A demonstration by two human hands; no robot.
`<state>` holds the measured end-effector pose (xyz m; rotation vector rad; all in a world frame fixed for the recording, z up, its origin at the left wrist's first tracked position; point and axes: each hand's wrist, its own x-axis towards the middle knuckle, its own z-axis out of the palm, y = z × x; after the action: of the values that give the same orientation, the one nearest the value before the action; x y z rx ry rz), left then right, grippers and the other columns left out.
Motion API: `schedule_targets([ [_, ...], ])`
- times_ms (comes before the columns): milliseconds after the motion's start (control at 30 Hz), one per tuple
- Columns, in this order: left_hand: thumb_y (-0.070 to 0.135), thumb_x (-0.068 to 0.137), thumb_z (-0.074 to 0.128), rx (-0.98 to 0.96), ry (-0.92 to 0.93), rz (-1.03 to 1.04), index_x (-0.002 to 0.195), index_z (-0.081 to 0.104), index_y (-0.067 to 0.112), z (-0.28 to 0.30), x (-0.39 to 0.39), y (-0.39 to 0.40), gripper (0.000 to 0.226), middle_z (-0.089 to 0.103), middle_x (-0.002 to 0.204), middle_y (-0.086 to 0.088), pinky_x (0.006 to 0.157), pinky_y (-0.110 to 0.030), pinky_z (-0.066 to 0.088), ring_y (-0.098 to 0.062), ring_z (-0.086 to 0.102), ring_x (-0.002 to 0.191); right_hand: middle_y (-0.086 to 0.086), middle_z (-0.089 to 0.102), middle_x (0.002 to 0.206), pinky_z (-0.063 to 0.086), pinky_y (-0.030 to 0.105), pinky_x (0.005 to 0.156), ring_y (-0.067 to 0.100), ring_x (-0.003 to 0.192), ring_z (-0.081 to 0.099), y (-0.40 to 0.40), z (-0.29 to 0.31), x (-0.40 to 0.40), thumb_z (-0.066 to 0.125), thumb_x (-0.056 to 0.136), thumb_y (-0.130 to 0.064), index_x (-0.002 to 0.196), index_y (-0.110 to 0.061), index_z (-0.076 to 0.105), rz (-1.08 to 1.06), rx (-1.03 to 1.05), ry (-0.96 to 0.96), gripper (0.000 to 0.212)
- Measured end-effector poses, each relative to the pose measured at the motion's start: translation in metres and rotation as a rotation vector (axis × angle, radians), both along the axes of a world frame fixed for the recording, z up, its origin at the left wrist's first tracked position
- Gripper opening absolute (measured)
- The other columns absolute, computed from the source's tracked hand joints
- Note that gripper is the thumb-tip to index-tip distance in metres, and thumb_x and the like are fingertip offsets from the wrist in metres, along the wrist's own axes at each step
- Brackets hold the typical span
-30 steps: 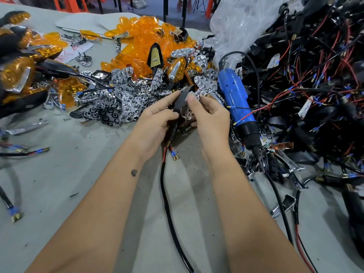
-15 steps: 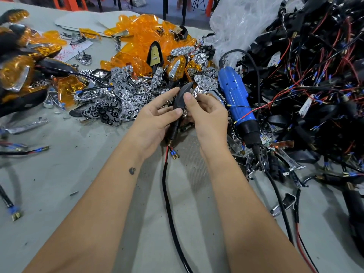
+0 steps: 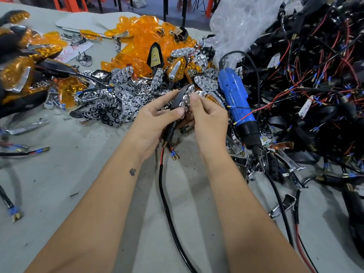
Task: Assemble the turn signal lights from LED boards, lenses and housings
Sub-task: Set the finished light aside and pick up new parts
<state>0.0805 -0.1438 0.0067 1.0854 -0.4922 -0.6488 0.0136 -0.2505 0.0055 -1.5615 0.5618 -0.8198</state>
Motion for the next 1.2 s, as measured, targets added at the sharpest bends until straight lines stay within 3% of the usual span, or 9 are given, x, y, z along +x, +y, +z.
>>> schedule_targets([
  [167, 0.009, 0.101, 0.05, 0.045, 0.087, 0.006, 0.122, 0.067, 0.014, 0.002, -0.002, -0.005, 0.028, 0.076, 0.098, -0.011, 0.066, -0.029, 0.059, -0.021, 0.074, 0.083, -0.014, 0.06, 0.064, 0.056, 0.042, 0.069, 0.012, 0.065, 0.059, -0.002, 0.001, 0.0, 0.067, 0.095, -0.029, 0.093, -0.016, 0.072, 0.008, 0.047, 0.011, 0.015],
  [333, 0.016, 0.101, 0.05, 0.137, 0.109, 0.053, 0.119, 0.066, 0.022, 0.002, -0.001, -0.006, 0.025, 0.075, 0.094, -0.007, 0.049, -0.026, 0.052, -0.024, 0.071, 0.074, -0.013, 0.057, 0.057, 0.049, 0.028, 0.049, 0.012, 0.053, 0.057, 0.0, 0.003, -0.002, 0.062, 0.097, -0.032, 0.074, -0.026, 0.071, 0.061, 0.093, 0.011, 0.025],
  [433, 0.015, 0.1, 0.046, 0.13, 0.119, -0.002, 0.123, 0.061, 0.012, 0.003, -0.001, -0.005, 0.028, 0.067, 0.087, -0.008, 0.04, -0.022, 0.039, -0.018, 0.059, 0.06, -0.01, 0.061, 0.056, 0.044, 0.018, 0.04, 0.01, 0.043, 0.055, 0.002, 0.007, -0.006, 0.058, 0.099, -0.037, 0.064, -0.029, 0.069, 0.153, 0.25, -0.042, 0.037],
  [567, 0.012, 0.099, 0.04, 0.115, 0.12, -0.046, 0.106, 0.057, 0.007, 0.003, -0.004, -0.002, 0.019, 0.059, 0.075, -0.006, 0.037, -0.018, 0.028, -0.013, 0.048, 0.05, -0.003, 0.072, 0.084, 0.045, 0.023, 0.055, 0.012, 0.072, 0.063, -0.001, 0.008, -0.004, 0.062, 0.091, -0.044, 0.081, -0.025, 0.073, 0.133, 0.293, -0.017, 0.024],
  [767, 0.012, 0.099, 0.039, 0.128, 0.125, -0.011, 0.109, 0.053, 0.007, 0.003, -0.005, -0.003, 0.019, 0.055, 0.079, -0.007, 0.037, -0.019, 0.029, -0.013, 0.047, 0.049, -0.006, 0.069, 0.075, 0.051, 0.039, 0.078, 0.016, 0.079, 0.062, -0.004, 0.006, -0.004, 0.059, 0.096, -0.038, 0.063, -0.031, 0.07, 0.142, 0.238, -0.008, 0.035],
  [900, 0.012, 0.099, 0.041, 0.109, 0.098, 0.028, 0.099, 0.061, 0.013, 0.002, -0.005, -0.004, 0.02, 0.062, 0.076, -0.003, 0.038, -0.019, 0.03, -0.014, 0.049, 0.049, -0.009, 0.069, 0.063, 0.047, 0.017, 0.047, 0.006, 0.052, 0.062, -0.001, 0.009, -0.007, 0.052, 0.101, -0.039, 0.065, -0.035, 0.073, 0.219, 0.272, 0.008, 0.042],
  [1067, 0.016, 0.101, 0.044, 0.146, 0.028, 0.068, 0.142, 0.046, 0.031, 0.003, -0.005, -0.002, 0.043, 0.056, 0.137, -0.005, 0.05, -0.025, 0.046, -0.017, 0.063, 0.068, -0.003, 0.067, 0.075, 0.051, 0.026, 0.049, 0.012, 0.057, 0.06, 0.003, 0.006, -0.005, 0.058, 0.098, -0.037, 0.076, -0.031, 0.067, 0.277, 0.107, 0.012, 0.024],
  [1133, 0.02, 0.102, 0.044, 0.154, 0.038, 0.036, 0.145, 0.044, 0.03, 0.006, -0.005, 0.0, 0.044, 0.052, 0.144, -0.011, 0.062, -0.03, 0.055, -0.029, 0.067, 0.105, -0.007, 0.062, 0.072, 0.051, 0.026, 0.051, 0.008, 0.061, 0.06, 0.002, 0.004, -0.005, 0.058, 0.098, -0.038, 0.069, -0.033, 0.063, 0.24, 0.062, 0.03, 0.029],
  [1200, 0.025, 0.102, 0.041, 0.143, 0.039, -0.047, 0.139, 0.052, 0.026, 0.009, -0.004, 0.004, 0.038, 0.062, 0.133, -0.01, 0.073, -0.037, 0.059, -0.032, 0.066, 0.112, -0.015, 0.063, 0.066, 0.05, 0.022, 0.051, 0.001, 0.059, 0.061, 0.0, 0.003, -0.005, 0.057, 0.099, -0.035, 0.068, -0.034, 0.062, 0.231, 0.06, 0.017, 0.031],
])
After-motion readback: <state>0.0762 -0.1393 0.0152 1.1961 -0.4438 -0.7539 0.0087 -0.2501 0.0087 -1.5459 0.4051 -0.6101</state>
